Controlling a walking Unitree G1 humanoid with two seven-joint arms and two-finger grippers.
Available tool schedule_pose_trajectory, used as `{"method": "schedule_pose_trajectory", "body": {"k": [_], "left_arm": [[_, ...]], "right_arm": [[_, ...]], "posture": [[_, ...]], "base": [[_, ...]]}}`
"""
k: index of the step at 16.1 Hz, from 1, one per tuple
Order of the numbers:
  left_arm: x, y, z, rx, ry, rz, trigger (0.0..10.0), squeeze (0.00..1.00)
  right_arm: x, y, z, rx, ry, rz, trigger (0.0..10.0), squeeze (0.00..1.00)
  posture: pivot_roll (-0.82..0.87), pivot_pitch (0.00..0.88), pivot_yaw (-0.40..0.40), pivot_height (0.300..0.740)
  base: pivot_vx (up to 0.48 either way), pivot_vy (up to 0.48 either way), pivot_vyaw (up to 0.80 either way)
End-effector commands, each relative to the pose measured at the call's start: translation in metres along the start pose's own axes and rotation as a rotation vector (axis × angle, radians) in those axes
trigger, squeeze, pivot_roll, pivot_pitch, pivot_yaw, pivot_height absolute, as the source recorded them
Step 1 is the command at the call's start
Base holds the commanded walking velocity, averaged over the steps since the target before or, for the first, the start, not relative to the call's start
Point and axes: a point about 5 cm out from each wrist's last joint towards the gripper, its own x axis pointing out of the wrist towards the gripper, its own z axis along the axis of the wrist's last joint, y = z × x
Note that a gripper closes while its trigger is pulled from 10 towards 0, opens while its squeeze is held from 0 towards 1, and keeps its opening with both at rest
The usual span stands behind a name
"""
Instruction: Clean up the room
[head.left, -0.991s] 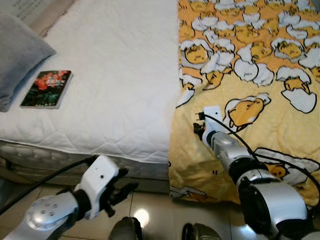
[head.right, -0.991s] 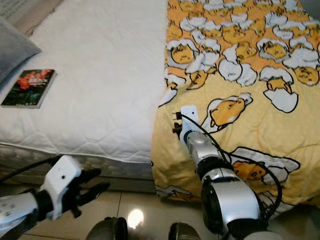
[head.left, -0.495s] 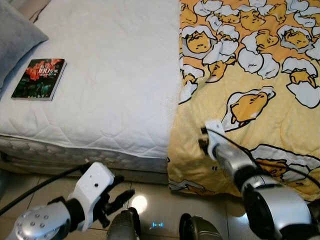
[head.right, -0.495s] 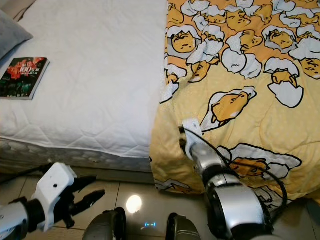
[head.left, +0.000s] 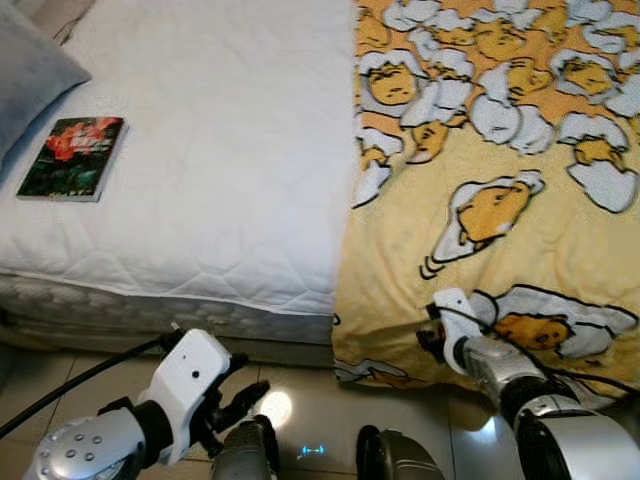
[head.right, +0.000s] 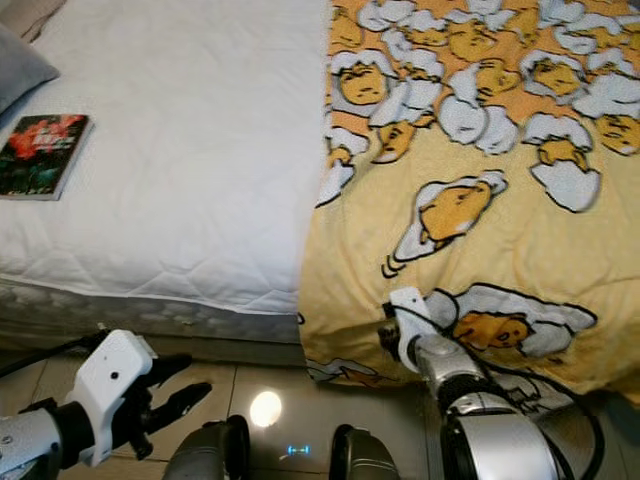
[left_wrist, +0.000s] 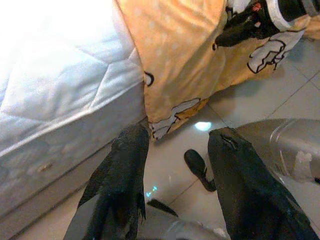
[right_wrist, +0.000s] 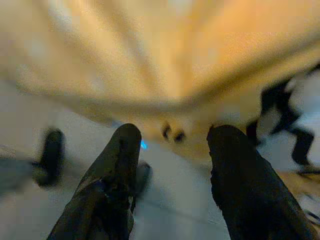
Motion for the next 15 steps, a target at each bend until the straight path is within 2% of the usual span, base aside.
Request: {"method": "schedule_pose_trajectory", "body": {"k": [1,3,4,5,7,8,9,10,11,15], "left_arm": [[0.002,0.000,-0.002,-0.017,-0.007,0.023,10.0,0.00],[0.007,0.001,-0.002,-0.044,-0.034,0.059,10.0,0.00],[0.011,0.005,0.001,-0.059,-0.063,0.119,10.0,0.00],[0.016,0.014,0.000,-0.103,-0.084,0.229,10.0,0.00],[0.020,0.024,0.000,-0.165,-0.112,0.326,10.0,0.00],[0.024,0.033,0.003,-0.234,-0.157,0.412,10.0,0.00],[0.026,0.038,0.004,-0.266,-0.173,0.457,10.0,0.80],[0.029,0.041,0.005,-0.300,-0.193,0.482,10.0,1.00],[0.031,0.044,0.005,-0.316,-0.202,0.497,10.0,1.00],[0.038,0.050,0.009,-0.259,-0.205,0.520,10.0,1.00]], "right_arm": [[0.000,0.004,0.011,0.033,-0.087,0.041,10.0,0.00],[-0.002,0.006,0.020,0.050,-0.171,0.054,10.0,0.00],[-0.006,0.007,0.024,0.094,-0.244,0.055,10.0,0.00],[-0.016,0.011,0.026,0.114,-0.326,0.050,10.0,0.00],[-0.032,0.015,0.030,0.130,-0.413,0.033,10.0,0.00],[-0.056,0.020,0.038,0.188,-0.521,0.031,10.0,1.00],[-0.067,0.023,0.042,0.182,-0.564,0.025,10.0,1.00],[-0.076,0.027,0.045,0.156,-0.587,0.016,10.0,1.00],[-0.082,0.031,0.045,0.130,-0.601,-0.003,10.0,1.00],[-0.099,0.043,0.030,0.123,-0.556,-0.049,10.0,1.00]], "posture": [[0.16,0.184,-0.027,0.740],[0.14,0.158,-0.016,0.740],[0.11,0.120,-0.003,0.740],[0.07,0.085,0.007,0.740],[0.04,0.055,0.015,0.740],[0.02,0.033,0.022,0.740],[0.00,0.009,0.025,0.740],[-0.01,0.000,0.030,0.740],[-0.02,0.000,0.031,0.740],[-0.03,0.000,0.038,0.740]], "base": [[0.000,0.000,0.00],[0.000,0.000,0.00],[0.000,0.000,0.00],[0.000,0.000,0.00],[0.000,0.000,0.00],[0.000,0.000,0.00],[0.000,0.000,0.00],[0.000,0.000,0.00],[0.000,0.000,0.00],[0.000,0.000,0.00]]}}
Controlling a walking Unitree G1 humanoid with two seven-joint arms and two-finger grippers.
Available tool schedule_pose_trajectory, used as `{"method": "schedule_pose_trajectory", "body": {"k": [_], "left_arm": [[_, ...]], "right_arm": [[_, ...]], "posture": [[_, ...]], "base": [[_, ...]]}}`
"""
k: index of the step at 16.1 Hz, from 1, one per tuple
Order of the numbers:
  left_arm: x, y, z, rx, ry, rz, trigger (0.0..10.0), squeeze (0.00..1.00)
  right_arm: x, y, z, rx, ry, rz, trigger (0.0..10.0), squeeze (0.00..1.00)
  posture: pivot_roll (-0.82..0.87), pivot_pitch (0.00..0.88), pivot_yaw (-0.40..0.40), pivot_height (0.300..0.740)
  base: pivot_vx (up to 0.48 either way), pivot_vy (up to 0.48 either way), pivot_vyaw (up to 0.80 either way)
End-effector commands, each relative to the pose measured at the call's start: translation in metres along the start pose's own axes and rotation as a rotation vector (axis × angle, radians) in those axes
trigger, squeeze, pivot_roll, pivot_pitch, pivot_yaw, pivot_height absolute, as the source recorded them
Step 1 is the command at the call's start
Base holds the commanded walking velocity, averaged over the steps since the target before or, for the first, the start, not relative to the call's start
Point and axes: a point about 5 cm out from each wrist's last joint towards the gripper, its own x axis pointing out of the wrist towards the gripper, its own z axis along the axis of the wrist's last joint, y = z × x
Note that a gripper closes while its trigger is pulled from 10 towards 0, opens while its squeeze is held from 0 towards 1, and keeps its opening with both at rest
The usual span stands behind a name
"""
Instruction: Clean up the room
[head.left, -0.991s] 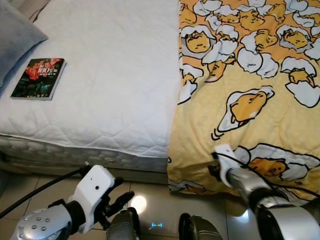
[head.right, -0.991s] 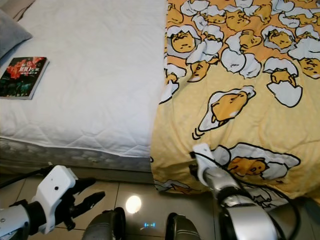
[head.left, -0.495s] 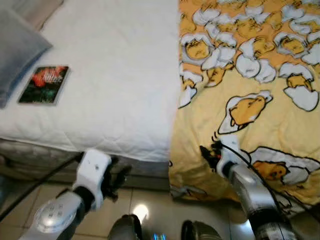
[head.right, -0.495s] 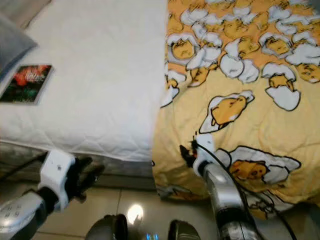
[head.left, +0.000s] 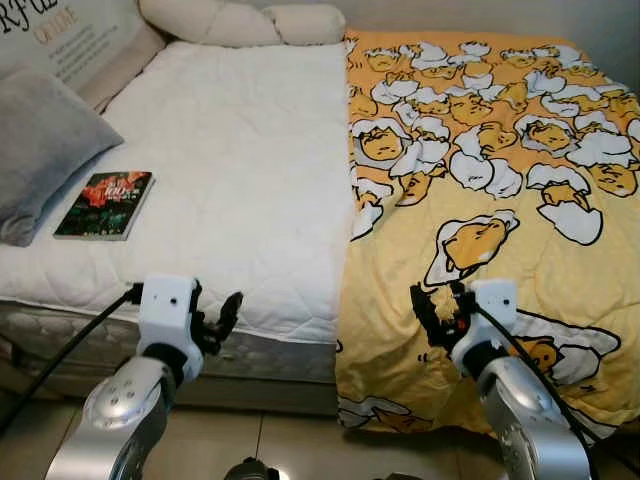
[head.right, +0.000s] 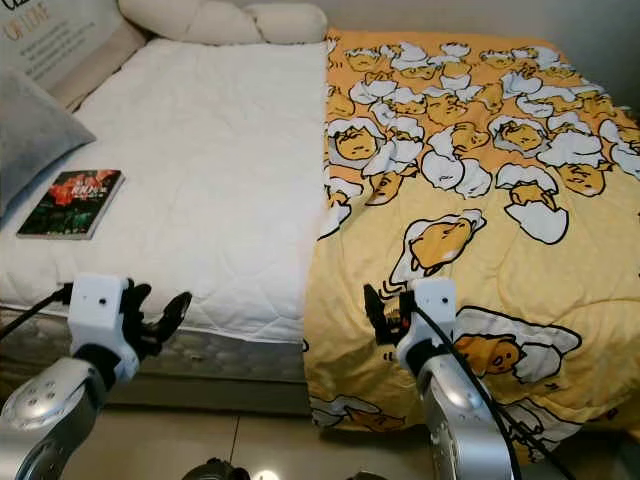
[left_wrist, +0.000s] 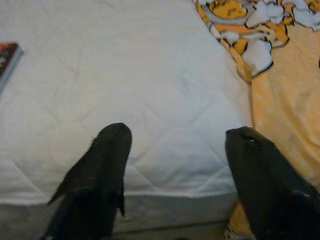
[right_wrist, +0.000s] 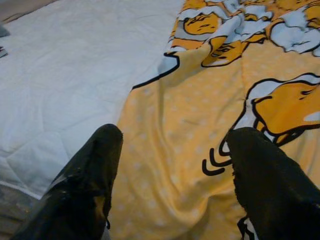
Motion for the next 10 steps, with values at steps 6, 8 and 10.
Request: {"method": "schedule_pose_trajectory", "body": {"k": [6,8,10], "left_arm": [[0.006,0.006,0.001,0.031,-0.011,0.031,10.0,1.00],[0.007,0.006,0.002,0.041,-0.014,0.024,10.0,1.00],[0.007,0.007,0.003,0.044,-0.019,0.028,10.0,1.00]], "right_arm": [[-0.004,0.009,-0.001,-0.044,0.060,-0.055,10.0,1.00],[0.000,0.011,0.002,-0.004,0.043,-0.046,10.0,1.00],[0.003,0.012,0.001,0.007,0.043,-0.050,10.0,1.00]], "posture": [[-0.01,0.000,0.039,0.740],[0.00,0.000,0.033,0.740],[0.01,0.000,0.028,0.740]], "base": [[0.000,0.088,0.00],[0.000,0.272,0.00],[0.000,0.289,0.00]]}}
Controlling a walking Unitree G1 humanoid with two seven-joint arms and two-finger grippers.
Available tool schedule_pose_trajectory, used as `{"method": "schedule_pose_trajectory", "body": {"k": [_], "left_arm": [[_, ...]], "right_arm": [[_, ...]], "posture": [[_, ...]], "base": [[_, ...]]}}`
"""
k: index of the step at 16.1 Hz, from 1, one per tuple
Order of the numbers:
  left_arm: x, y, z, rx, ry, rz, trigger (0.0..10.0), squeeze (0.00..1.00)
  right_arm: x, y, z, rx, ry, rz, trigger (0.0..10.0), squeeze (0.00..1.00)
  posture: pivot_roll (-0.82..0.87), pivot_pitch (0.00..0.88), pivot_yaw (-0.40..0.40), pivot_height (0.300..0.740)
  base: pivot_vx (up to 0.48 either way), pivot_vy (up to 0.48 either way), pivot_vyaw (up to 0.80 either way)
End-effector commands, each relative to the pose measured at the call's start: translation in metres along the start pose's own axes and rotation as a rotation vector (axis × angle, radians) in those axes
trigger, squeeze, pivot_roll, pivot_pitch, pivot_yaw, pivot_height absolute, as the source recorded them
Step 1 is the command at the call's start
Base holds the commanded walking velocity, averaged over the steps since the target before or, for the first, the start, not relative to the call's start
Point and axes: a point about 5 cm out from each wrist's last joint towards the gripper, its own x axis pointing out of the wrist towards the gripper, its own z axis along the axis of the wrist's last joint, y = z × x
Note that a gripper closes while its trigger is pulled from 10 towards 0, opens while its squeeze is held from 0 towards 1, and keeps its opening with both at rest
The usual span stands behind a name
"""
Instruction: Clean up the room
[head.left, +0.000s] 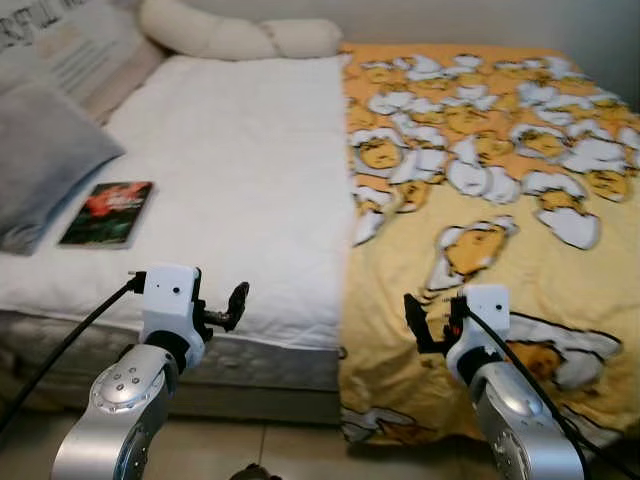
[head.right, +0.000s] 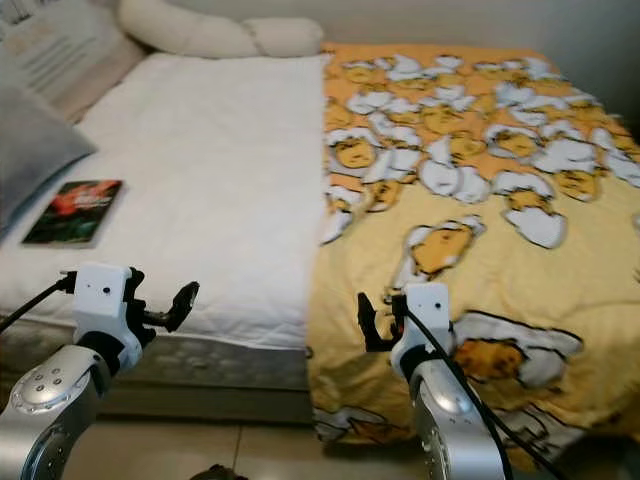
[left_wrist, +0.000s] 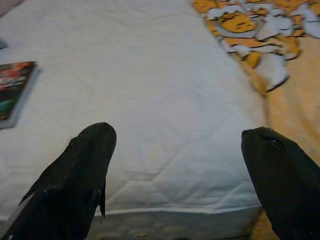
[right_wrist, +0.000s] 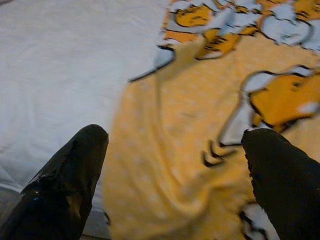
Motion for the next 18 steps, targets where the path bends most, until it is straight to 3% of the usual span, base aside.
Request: {"method": "schedule_pose_trajectory", "body": {"k": [1,13,14,15,18], "left_arm": [[0.0007,0.0041,0.0005,0.020,-0.003,0.012,10.0,1.00],[0.0081,0.0013,0.0005,0.036,-0.019,-0.010,10.0,0.99],[0.0087,0.0009,0.0016,0.031,-0.024,-0.016,10.0,0.95],[0.0093,0.0012,0.0047,0.016,-0.045,-0.017,10.0,0.74],[0.0102,0.0039,0.0043,0.031,-0.050,-0.008,10.0,0.75]], "right_arm": [[0.0025,0.0016,0.0032,0.014,-0.005,-0.002,10.0,1.00],[0.0062,0.0031,0.0011,0.094,0.023,-0.014,10.0,1.00],[0.0065,0.0034,0.0009,0.098,0.026,-0.012,10.0,1.00],[0.0074,0.0049,0.0000,0.093,0.033,0.000,10.0,1.00],[0.0078,0.0064,0.0009,0.074,0.023,0.017,10.0,1.00]], "posture": [[0.01,0.000,0.028,0.740],[0.01,0.000,0.021,0.740],[0.02,0.000,0.022,0.740],[0.01,0.000,0.024,0.740],[0.01,0.000,0.034,0.740]], "base": [[0.000,0.307,0.00],[0.000,0.310,0.00],[0.000,0.000,0.00],[0.000,0.000,0.00],[0.000,0.000,0.00]]}}
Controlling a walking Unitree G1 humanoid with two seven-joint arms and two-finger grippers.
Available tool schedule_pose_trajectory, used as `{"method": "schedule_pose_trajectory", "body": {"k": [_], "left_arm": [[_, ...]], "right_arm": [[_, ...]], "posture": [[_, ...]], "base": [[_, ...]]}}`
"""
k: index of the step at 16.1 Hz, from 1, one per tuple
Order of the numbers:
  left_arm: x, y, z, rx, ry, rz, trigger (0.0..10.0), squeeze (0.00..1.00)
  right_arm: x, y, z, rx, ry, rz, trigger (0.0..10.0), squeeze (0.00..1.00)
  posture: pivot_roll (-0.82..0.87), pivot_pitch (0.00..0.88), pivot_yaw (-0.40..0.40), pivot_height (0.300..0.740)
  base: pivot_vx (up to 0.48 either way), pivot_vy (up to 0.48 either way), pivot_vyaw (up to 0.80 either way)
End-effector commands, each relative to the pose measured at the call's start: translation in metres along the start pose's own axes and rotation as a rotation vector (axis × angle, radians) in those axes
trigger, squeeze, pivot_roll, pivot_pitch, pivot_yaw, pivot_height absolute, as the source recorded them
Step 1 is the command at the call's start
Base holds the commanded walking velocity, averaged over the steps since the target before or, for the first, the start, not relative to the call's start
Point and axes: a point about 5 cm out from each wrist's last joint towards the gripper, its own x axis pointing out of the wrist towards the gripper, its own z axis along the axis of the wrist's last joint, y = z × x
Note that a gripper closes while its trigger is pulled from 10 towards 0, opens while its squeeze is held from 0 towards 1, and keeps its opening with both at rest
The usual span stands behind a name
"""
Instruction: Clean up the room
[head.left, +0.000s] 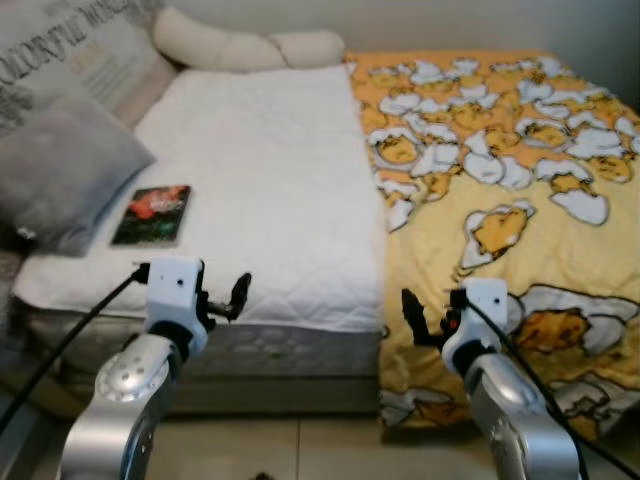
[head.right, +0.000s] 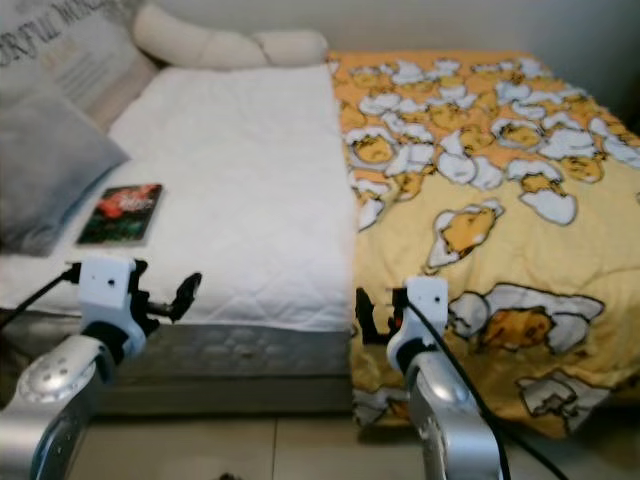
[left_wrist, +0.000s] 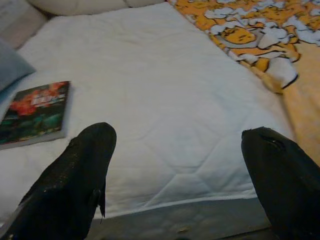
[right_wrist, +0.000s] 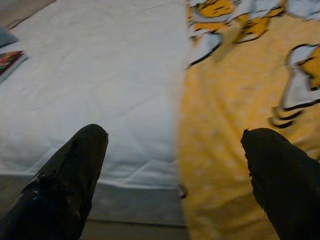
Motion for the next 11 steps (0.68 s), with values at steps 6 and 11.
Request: {"method": "schedule_pose_trajectory", "body": {"k": [6,11], "left_arm": [[-0.001,0.003,-0.005,-0.004,0.012,0.019,10.0,0.75],[-0.005,0.007,-0.010,-0.024,0.027,0.056,10.0,0.76]], "right_arm": [[0.013,0.004,0.005,-0.036,-0.002,0.031,10.0,1.00],[0.024,0.005,0.015,-0.100,-0.032,0.053,10.0,1.00]], "posture": [[0.02,0.000,0.022,0.740],[0.04,0.000,0.002,0.740]], "base": [[0.266,0.000,-0.32],[0.378,0.000,0.00]]}}
